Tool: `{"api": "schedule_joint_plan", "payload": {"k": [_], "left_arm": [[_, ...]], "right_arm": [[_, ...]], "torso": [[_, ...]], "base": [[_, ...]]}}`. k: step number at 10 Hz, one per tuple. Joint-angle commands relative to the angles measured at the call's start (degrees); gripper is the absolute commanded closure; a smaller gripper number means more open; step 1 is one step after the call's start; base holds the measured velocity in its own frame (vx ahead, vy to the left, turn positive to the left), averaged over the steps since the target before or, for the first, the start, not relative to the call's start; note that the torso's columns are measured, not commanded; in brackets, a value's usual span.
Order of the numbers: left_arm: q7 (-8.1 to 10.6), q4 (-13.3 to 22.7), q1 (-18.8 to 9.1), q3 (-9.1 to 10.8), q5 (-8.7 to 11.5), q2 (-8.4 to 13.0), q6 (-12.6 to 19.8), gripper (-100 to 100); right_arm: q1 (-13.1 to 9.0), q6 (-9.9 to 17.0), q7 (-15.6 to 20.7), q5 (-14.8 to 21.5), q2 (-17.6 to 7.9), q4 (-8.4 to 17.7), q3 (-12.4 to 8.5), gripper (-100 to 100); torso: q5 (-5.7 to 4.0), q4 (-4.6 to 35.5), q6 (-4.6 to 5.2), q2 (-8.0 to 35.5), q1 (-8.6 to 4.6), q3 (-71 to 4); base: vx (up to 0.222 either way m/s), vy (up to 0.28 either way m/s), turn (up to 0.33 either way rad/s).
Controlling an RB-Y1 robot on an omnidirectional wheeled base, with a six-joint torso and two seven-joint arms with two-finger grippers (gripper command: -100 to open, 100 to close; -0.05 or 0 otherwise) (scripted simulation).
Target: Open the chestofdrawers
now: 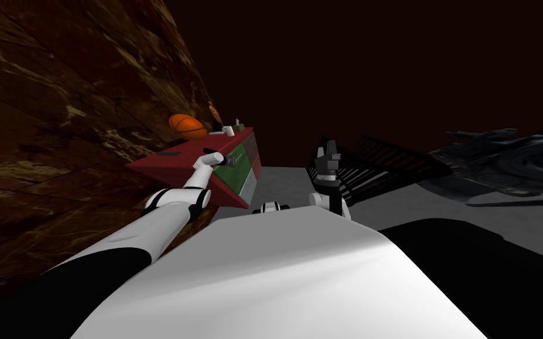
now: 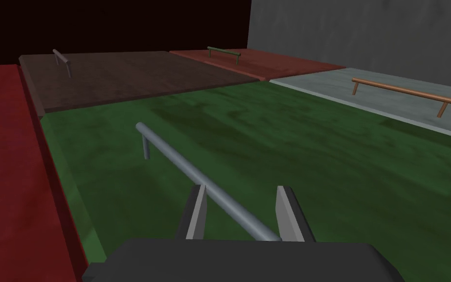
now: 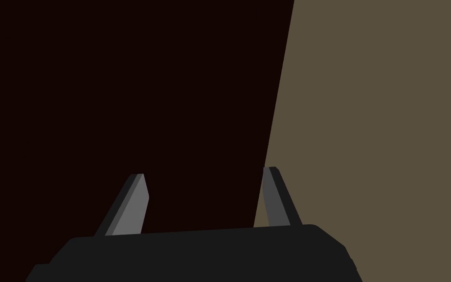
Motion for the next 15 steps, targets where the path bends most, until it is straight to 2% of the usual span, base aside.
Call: {"api": "schedule_joint_plan", "payload": {"k": [1, 2, 4, 5, 9, 10, 12, 15], "left_arm": [[4.07, -4.7, 5.0, 1.82, 3.5, 4.4, -2.6, 100], [4.07, -4.7, 7.2, 1.82, 3.5, 6.5, -2.6, 100], [4.07, -4.7, 10.7, 1.82, 3.5, 6.6, -2.6, 100], [4.07, -4.7, 11.3, 1.82, 3.5, 6.6, -2.6, 100], [4.07, -4.7, 11.4, 1.82, 3.5, 6.6, -2.6, 100], [3.02, -5.6, 9.1, 0.9, 4.2, 6.8, -2.1, 100], [2.68, -6.4, 8.7, -0.11, 4.6, 7.7, 0.1, 100], [2.17, -7.5, 8.0, -1.63, 5.2, 9.1, 3.5, 100]], "right_arm": [[0.0, 0.0, 0.0, 0.0, 0.0, 0.0, 0.0, 0], [0.0, 0.0, 0.0, 0.0, 0.0, 0.0, 0.0, 0], [0.0, 0.0, 0.0, 0.0, 0.0, 0.0, 0.0, 0], [0.0, 0.0, 0.0, 0.0, 0.0, 0.0, 0.0, 0], [0.0, 0.0, 0.0, 0.0, 0.0, 0.0, 0.0, 0], [0.0, 0.0, 0.0, 0.0, 0.0, 0.0, 0.0, 0], [0.0, 0.0, 0.0, 0.0, 0.0, 0.0, 0.0, 0], [0.0, 0.0, 0.0, 0.0, 0.0, 0.0, 0.0, 0]], "torso": [[-0.17, 0.3, 0.43, -0.1, -0.32, 0.0], [-0.28, 0.6, 0.52, 0.0, -0.51, 0.1], [-0.06, 0.3, -0.21, 0.0, 0.14, 0.1], [0.16, 0.0, -0.34, 0.0, 0.48, 0.0], [0.4, -0.3, -0.39, -0.3, 0.77, -0.2], [0.37, -0.3, -0.42, -0.3, 0.69, -0.2], [-0.08, 0.1, 0.54, -0.2, -0.48, -0.1], [-0.1, 0.1, 0.76, -0.3, -0.52, -0.2]], "base": [[-0.041, -0.062, -0.231], [0.0, -0.033, -0.099], [0.025, -0.021, -0.024], [0.014, -0.005, 0.001], [-0.001, 0.002, -0.001], [-0.001, -0.084, -0.054], [0.001, -0.118, -0.031], [-0.008, -0.108, -0.039]]}}
